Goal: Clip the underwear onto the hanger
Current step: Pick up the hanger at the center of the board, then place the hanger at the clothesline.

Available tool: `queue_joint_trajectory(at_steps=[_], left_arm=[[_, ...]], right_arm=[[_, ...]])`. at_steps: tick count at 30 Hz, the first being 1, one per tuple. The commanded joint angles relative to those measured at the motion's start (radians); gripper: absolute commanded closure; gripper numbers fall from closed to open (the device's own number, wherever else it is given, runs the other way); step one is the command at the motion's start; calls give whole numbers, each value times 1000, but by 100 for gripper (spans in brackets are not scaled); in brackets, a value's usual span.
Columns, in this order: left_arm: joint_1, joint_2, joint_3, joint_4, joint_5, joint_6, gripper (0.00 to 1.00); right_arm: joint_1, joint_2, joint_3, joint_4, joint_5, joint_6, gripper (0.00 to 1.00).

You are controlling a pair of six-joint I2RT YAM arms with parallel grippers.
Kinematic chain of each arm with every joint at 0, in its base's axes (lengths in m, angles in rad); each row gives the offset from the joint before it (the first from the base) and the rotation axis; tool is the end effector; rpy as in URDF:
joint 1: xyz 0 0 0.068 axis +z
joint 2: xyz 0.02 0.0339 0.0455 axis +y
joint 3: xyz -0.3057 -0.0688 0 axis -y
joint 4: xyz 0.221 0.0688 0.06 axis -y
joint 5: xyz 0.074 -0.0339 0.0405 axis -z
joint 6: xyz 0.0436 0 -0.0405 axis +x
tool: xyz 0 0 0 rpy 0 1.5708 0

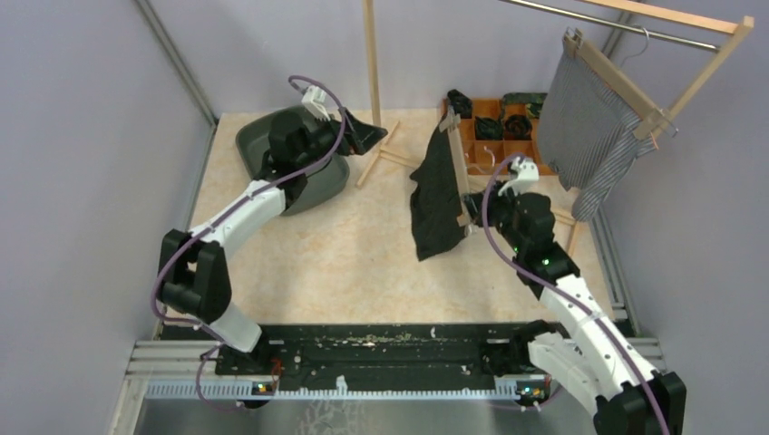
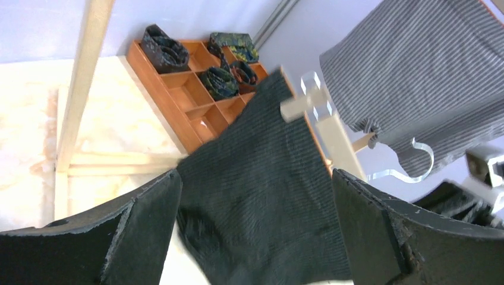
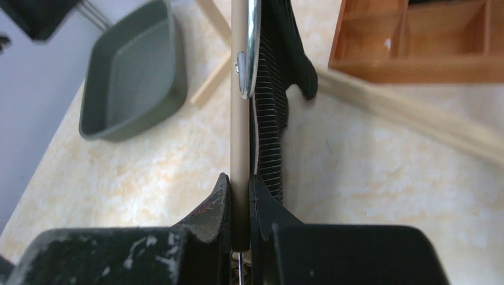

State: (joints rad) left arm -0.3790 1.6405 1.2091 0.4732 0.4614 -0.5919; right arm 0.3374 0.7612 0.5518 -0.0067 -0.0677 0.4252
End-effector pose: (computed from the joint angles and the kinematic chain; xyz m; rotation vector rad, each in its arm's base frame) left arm 0.3459 -0.1587 0.3853 0.2192 1.6291 -1.1085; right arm 0.1331 0.0498 0.3119 0.0305 1.8272 0.6042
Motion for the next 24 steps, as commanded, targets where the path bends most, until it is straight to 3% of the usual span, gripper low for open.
queue_joint_trajectory(at_steps=[1,13,24], left_arm=[[-51,-92,-21,-221,-89,99,0],[-156,-302,-228,-261,-210,133,0],[-179,-426,-355,-252,-254,111,0]], right_arm=[[-1,81,228,15,78,-87,100],[-3,363,676,-5,97,-211,100],[-26,592,1045,-30,113,-271,100]])
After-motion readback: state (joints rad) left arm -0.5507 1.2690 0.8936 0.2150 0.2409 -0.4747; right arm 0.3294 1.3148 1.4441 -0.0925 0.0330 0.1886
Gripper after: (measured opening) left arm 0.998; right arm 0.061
